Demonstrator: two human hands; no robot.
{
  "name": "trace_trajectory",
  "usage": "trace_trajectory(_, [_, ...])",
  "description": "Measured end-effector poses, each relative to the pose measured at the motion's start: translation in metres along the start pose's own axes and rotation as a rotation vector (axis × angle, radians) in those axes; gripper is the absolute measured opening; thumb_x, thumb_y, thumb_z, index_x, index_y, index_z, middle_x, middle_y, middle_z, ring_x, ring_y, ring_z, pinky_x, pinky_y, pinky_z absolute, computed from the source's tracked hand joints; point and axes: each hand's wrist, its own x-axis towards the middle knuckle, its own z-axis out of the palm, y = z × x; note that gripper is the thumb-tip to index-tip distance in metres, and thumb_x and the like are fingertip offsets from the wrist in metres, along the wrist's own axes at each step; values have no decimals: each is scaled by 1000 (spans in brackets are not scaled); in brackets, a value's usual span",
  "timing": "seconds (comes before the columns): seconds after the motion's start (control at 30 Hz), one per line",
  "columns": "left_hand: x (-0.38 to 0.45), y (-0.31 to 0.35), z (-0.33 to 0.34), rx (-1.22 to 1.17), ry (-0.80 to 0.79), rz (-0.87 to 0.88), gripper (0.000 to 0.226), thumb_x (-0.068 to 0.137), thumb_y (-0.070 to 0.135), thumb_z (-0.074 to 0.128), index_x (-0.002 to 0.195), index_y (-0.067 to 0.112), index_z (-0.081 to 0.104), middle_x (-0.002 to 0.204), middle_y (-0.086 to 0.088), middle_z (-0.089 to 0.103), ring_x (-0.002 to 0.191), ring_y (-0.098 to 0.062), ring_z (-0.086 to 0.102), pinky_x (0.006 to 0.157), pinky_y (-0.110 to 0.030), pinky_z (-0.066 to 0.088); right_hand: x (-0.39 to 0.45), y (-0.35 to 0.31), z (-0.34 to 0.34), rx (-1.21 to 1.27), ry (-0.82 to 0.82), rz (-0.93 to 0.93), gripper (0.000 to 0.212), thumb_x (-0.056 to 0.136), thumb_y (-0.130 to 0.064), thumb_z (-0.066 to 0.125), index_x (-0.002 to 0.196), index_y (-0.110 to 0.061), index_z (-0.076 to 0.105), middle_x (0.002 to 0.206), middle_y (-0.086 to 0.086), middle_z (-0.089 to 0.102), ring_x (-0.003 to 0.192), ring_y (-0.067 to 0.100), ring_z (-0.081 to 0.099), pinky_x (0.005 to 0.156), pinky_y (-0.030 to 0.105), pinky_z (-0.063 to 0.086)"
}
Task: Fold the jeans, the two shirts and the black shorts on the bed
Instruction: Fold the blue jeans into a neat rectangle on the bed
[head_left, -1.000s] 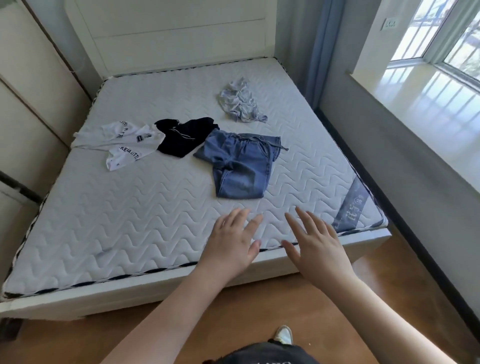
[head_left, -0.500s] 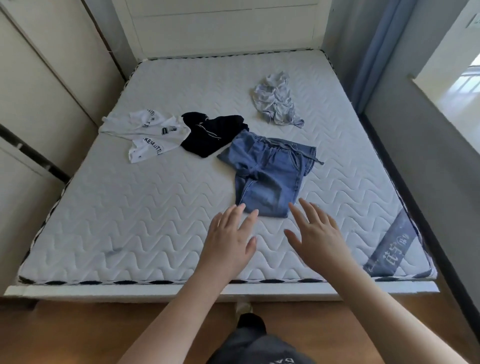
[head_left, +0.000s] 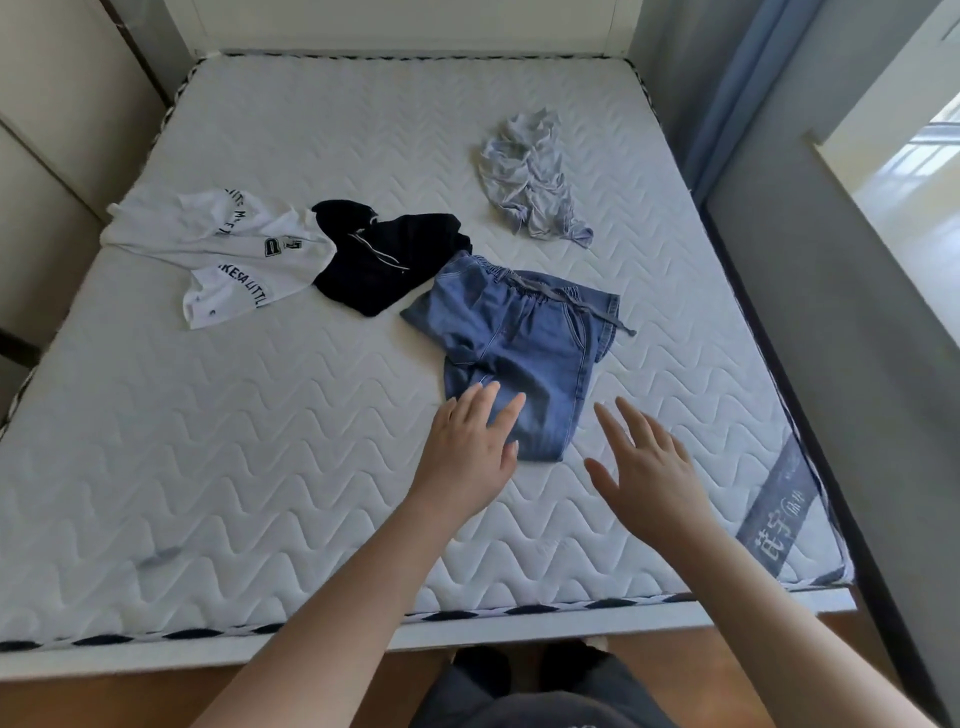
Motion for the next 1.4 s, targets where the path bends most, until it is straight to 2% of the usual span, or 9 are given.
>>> trace_trajectory(0.3, [65,0,55,15,-72,-17,54,88,34,36,135,17,58,135,-15,56,123,-34,54,94,-47,48,83,43,37,31,-66,1,66,99,-49,41,156,-24,18,162,5,20,146,27,22,116,42,23])
trace_trajectory(0.47, [98,1,116,-16,-96,-145,51,78,22,68,128,17,63,128,-15,60,115,-33,58,89,-44,51,137,62,89,55,-164,4,67,99,-48,41,156,-25,15,162,5,17,146,26,22,115,40,23])
trace_trajectory(0.67, [128,-10,194,-8,-262,-210,61,75,21,75,134,19,59,131,-16,59,118,-34,58,88,-46,52,183,82,155,62,-301,6,66,101,-49,35,157,-25,9,163,4,11,147,27,22,115,41,23])
trace_trajectory(0.93, [134,-41,274,-55,-381,-326,63,94,27,50,154,28,28,161,-10,21,147,-29,22,113,-42,27,227,106,248,118,-527,2,70,102,-44,37,157,-20,1,165,5,0,148,30,16,118,44,20])
trace_trajectory(1.07, [137,-72,298,-74,-327,-403,67,91,24,58,153,23,33,161,-15,20,145,-35,25,113,-45,30,243,107,280,283,-569,169,75,101,-43,42,157,-19,-2,165,4,-3,149,30,14,117,44,21])
trace_trajectory(1.2, [146,-97,316,-117,-287,-578,70,88,21,65,152,17,35,160,-21,20,143,-40,28,115,-43,28,256,106,303,535,-448,396,85,96,-39,54,156,-11,1,164,6,9,145,32,26,116,42,27])
trace_trajectory(1.27, [151,-104,320,-202,-290,-731,72,90,19,63,154,17,30,158,-20,22,142,-38,29,114,-41,28,265,107,312,726,-384,527,81,91,-33,60,154,-12,13,158,8,28,136,33,39,111,44,36])
trace_trajectory(1.33, [156,-111,322,-344,-259,-888,70,92,18,63,153,13,29,150,-19,37,134,-37,40,108,-40,34,274,107,318,934,-303,701,69,85,-28,67,143,-15,32,140,8,49,124,32,52,104,47,44])
trace_trajectory(1.4, [159,-114,324,-441,-250,-984,61,93,21,63,147,8,38,140,-19,52,125,-37,51,100,-38,40,281,109,321,985,-279,815,60,82,-29,72,132,-12,42,129,9,54,116,33,57,98,47,49])
